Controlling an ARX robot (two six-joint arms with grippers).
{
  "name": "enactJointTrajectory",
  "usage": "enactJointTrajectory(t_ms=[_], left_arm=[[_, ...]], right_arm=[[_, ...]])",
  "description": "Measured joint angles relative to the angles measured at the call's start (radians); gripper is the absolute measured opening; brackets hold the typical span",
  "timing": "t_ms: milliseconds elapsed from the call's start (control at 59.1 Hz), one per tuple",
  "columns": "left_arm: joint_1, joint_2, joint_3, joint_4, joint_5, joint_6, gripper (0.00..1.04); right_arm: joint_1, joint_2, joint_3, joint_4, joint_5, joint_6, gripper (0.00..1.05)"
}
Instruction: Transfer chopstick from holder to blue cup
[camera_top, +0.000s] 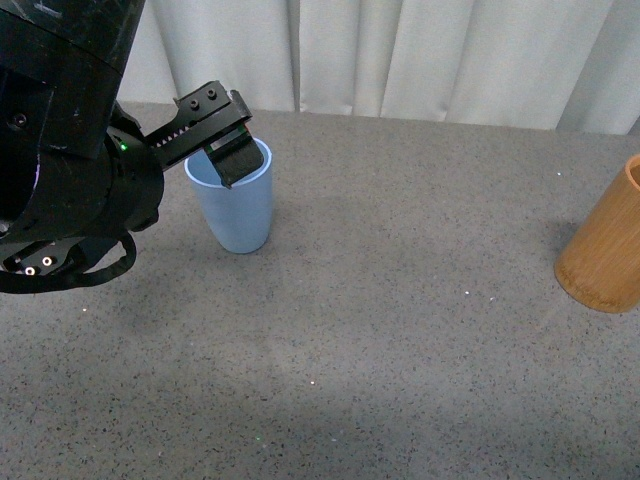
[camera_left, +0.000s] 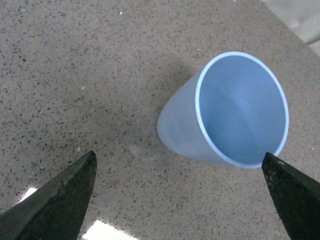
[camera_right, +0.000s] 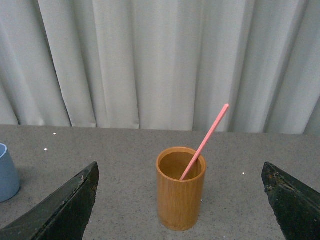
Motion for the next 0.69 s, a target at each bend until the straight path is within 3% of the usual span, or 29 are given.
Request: enactJointTrajectory(t_ms=[693], left_arm=[[-0.003, 0.064, 0.039, -0.018, 0.0, -0.042, 0.98]], right_arm=[[0.0, 0.0, 0.0, 0.0, 0.0, 0.0, 0.95]])
